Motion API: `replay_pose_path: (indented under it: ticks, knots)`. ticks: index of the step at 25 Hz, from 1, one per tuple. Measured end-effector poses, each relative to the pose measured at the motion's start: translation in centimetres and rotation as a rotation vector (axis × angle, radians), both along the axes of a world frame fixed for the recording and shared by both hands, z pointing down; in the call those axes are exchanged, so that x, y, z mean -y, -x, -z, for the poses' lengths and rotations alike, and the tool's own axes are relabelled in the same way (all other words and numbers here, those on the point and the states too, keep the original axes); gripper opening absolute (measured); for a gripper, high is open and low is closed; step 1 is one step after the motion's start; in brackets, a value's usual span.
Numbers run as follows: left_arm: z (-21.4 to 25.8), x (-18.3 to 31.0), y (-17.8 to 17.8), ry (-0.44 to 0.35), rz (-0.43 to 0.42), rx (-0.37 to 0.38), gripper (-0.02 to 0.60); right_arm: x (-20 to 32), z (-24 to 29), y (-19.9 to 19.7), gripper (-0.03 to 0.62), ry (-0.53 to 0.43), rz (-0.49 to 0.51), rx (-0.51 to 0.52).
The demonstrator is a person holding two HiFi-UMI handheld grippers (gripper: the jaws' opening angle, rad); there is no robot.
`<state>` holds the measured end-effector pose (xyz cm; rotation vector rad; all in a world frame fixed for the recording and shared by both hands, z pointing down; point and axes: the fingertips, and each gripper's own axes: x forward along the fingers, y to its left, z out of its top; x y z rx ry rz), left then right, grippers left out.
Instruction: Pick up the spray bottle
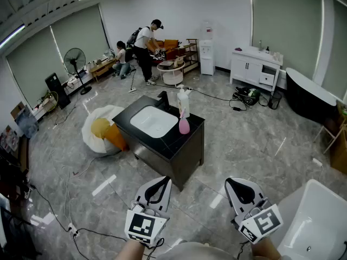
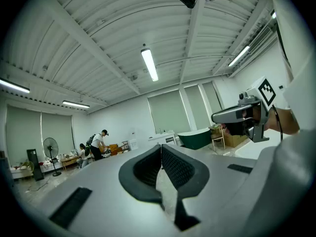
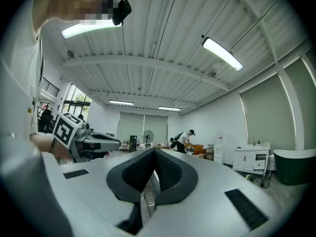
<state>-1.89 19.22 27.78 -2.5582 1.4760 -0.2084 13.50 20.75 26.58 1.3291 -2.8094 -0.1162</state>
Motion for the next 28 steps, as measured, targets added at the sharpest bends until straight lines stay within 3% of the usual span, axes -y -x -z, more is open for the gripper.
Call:
replay_pose_path:
  ticks: [4,23,24,26,28]
  knots:
    - [-1.1,0.1,0.0,-0.022,-0.018,0.064,0.02,0.2,0.0,-0.7,0.028,-0.011,-0.011,0.016]
    - [-0.9,-1.4,-3.0,-0.025,0.019,0.058,0.02,-1.1,0.2,-3.9,0.03,-0.015,0.026,0.057]
    - [-0.7,-1.6,-3.2,-0.027,0.028,0.049,0.02,-1.3,0.2,-4.0,0.038,-0.014,0.035,0.058]
    - [-0.8,-2.1,-3.5,-0.029,0.041,0.043,0.02,-1.7,-0.2,-4.0,0.197,0.0,0.065,0.055]
    - [-1.3,-2.2,-3.6,-0.021,0.049,0.046,0.02,-1.8,-0.8,-4.0,0.202,0.01,0.082,0.056]
